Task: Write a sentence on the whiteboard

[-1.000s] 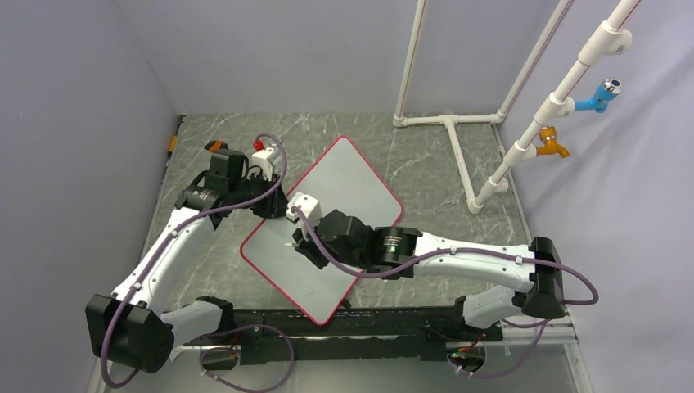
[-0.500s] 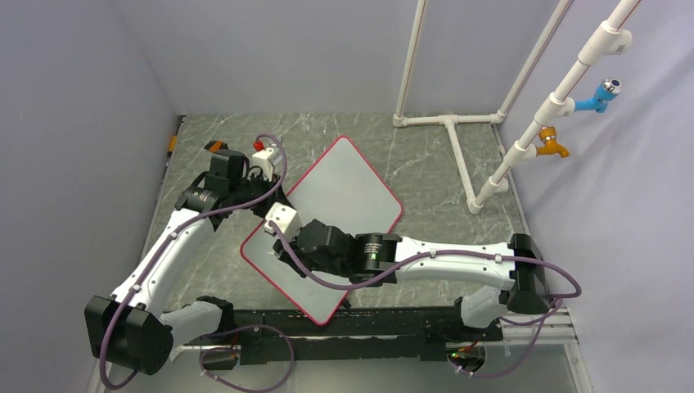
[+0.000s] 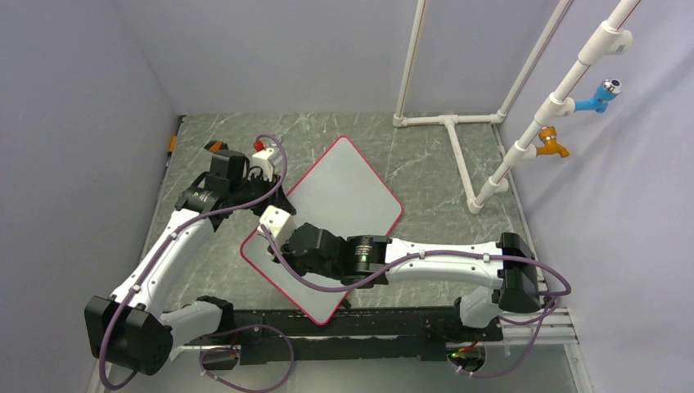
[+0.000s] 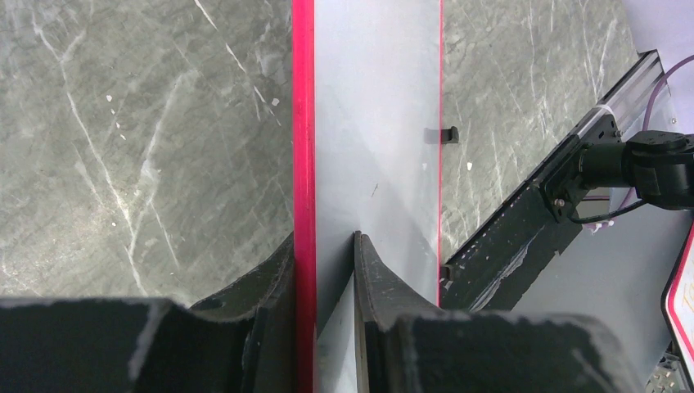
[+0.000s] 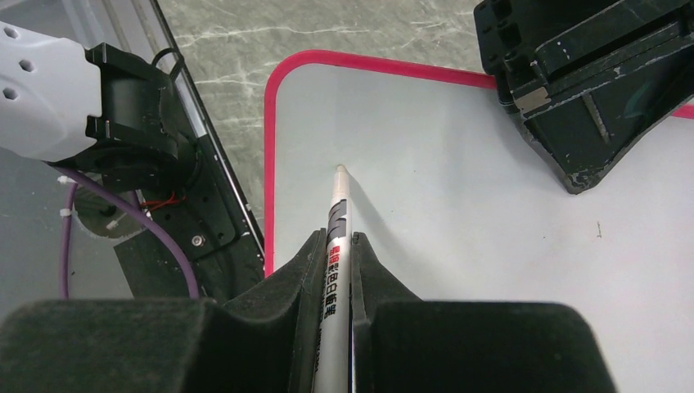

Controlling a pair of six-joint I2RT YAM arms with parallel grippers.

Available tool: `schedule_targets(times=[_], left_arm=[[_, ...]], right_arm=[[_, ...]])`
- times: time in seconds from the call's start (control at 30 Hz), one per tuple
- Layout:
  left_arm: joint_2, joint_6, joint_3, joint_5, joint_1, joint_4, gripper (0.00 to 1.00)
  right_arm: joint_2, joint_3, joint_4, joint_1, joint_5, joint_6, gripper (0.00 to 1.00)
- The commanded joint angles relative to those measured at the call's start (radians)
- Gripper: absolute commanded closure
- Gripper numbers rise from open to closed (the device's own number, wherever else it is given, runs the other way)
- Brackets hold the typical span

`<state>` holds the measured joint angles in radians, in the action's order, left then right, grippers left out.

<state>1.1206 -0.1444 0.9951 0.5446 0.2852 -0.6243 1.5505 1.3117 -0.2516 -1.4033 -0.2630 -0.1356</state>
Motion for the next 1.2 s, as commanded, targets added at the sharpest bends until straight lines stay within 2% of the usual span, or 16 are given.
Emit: schedule_targets(times=[0.0, 0.73, 1.17], left_arm=[[-0.029, 0.07, 0.002, -0.103, 0.0, 0.079, 1.0], [-0.024, 0.071, 0.002, -0.11, 0.015, 0.074, 1.0], [-0.025, 0.071, 0.003, -0.115, 0.015, 0.072, 1.0]], right_arm=[[0.008, 0.022, 0.032, -0.002, -0.047, 0.02, 1.0], [-0.015, 0.056, -0.023, 0.036, -0.131, 0.026, 1.0], [-0.08, 0.1, -0.071, 0.024, 0.043, -0.006, 1.0]])
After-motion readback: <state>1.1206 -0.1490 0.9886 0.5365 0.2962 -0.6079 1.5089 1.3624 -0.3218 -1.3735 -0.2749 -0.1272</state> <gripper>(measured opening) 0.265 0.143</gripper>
